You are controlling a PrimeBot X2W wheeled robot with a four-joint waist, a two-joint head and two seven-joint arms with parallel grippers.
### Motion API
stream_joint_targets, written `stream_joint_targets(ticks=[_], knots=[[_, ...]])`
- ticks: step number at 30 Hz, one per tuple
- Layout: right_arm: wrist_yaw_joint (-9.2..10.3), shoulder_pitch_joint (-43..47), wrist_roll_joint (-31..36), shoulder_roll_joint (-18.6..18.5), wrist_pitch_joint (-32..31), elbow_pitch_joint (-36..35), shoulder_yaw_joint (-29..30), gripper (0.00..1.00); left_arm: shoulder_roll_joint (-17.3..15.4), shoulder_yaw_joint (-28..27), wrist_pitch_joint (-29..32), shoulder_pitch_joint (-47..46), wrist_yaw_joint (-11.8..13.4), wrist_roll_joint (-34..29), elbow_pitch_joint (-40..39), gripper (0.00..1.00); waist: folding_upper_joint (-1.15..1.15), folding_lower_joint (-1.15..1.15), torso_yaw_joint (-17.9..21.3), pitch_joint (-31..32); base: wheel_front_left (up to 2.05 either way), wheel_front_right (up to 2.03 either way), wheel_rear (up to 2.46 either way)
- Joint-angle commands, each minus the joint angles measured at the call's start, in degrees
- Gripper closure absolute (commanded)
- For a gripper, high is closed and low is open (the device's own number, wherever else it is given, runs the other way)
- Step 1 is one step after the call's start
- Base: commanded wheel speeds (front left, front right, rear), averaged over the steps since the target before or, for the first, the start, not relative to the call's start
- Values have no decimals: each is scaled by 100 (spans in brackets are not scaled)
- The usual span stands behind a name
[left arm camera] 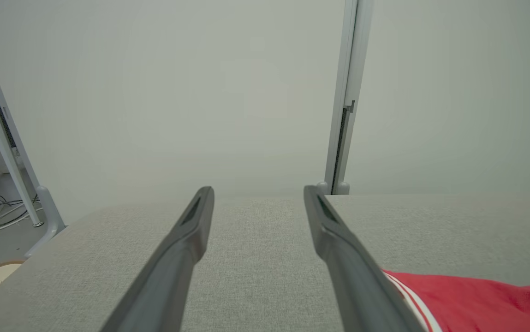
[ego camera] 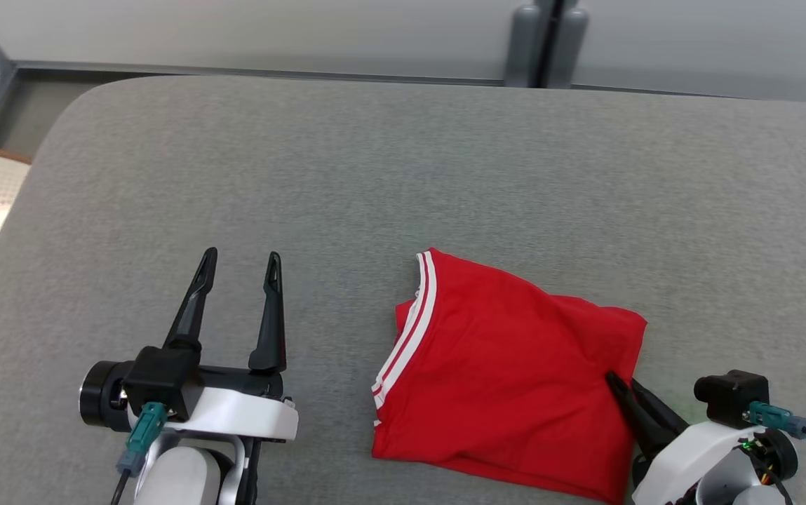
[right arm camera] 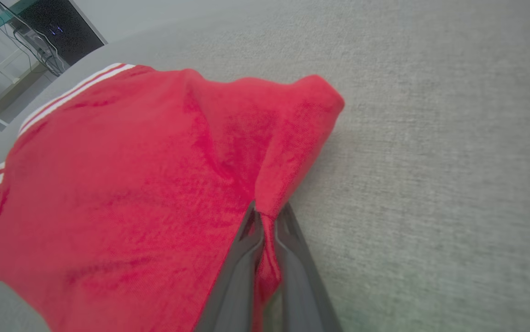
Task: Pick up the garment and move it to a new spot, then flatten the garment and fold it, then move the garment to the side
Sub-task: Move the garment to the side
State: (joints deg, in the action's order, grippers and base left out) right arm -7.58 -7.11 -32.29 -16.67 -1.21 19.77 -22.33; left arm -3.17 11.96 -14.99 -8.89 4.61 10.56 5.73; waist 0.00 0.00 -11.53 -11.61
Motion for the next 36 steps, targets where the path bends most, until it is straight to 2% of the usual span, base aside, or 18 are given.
stream_joint_targets(ticks=[1, 8, 14, 18, 23, 29, 32, 36], knots=[[16, -83, 24, -126, 72, -16, -37, 100, -53, -62, -24, -5, 7, -62, -49, 0, 0, 0, 660, 4, 0, 0, 0], [14, -345, -128, -481, 251, 153, -197, 100, -104, -84, -24, -173, -63, -145, -99, 0, 0, 0, 1871, -26, 0, 0, 0], [14, -901, -267, -903, 463, 329, -90, 100, -85, 68, -24, -498, -143, -201, -27, 0, 0, 0, 2439, -238, 0, 0, 0], [13, -1339, -334, -1117, 591, 433, -86, 100, -94, 176, -23, -694, -176, -279, 23, 0, 0, 0, 2505, -432, 0, 0, 0], [13, -2319, -588, -1400, 772, 683, -150, 100, -185, 228, 77, -978, -134, -420, -63, 0, 0, 0, 2562, -908, 0, 0, 0], [13, -3152, -801, -2147, 939, 1188, -296, 100, -280, 365, 201, -1286, -172, -593, -291, 0, 0, 0, 2379, -1517, 0, 0, 0], [14, -3401, -945, -2642, 1062, 1417, -240, 100, -297, 432, 236, -1458, -165, -688, -441, 0, 0, 0, 2299, -1825, 0, 0, 0], [14, -3835, -1129, -3071, 1237, 1697, -123, 100, -326, 510, 327, -1737, -169, -806, -672, 0, 0, 0, 2242, -2294, 0, 0, 0]])
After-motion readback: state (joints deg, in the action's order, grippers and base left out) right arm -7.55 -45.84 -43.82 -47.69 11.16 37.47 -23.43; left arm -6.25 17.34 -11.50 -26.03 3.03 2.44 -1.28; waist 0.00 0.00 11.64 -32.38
